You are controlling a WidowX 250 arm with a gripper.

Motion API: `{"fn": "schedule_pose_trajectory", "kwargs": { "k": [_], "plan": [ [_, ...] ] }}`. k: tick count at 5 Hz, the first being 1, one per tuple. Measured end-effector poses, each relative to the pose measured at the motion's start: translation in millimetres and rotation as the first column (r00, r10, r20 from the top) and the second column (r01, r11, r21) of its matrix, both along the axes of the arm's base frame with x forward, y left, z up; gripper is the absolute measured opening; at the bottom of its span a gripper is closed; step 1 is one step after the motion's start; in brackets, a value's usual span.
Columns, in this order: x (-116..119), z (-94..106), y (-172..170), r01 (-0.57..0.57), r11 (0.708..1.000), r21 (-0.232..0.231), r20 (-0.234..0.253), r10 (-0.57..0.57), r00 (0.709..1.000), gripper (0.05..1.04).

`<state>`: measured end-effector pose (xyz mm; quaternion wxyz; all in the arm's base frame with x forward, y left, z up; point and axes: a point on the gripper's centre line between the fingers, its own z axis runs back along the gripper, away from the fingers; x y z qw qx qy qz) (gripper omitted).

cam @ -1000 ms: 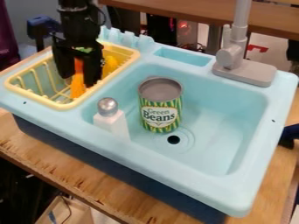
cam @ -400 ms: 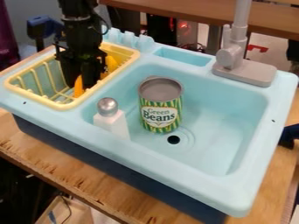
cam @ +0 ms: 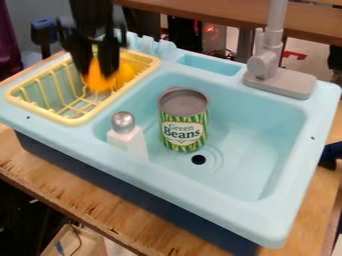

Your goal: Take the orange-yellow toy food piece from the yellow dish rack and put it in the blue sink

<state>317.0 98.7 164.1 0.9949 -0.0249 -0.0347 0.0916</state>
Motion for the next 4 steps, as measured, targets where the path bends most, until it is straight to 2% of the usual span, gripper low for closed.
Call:
{"fn": "schedule_pose_trajectory", "kwargs": {
  "k": [1, 2, 3, 4],
  "plan": [
    [-1.2, 52.2, -30.7, -0.014, 0.998, 0.053, 0.114, 0.008, 0.993, 0.575],
    [-1.2, 96.5, -62.0, 0.056, 0.997, 0.053, 0.187, -0.065, 0.98, 0.575],
    [-5.0, 88.1, -100.1, 0.176, 0.984, 0.023, 0.151, -0.178, 0.972, 0.575],
    [-9.4, 49.1, -131.6, 0.281, 0.959, -0.047, 0.043, -0.279, 0.959, 0.575]
  ]
}}
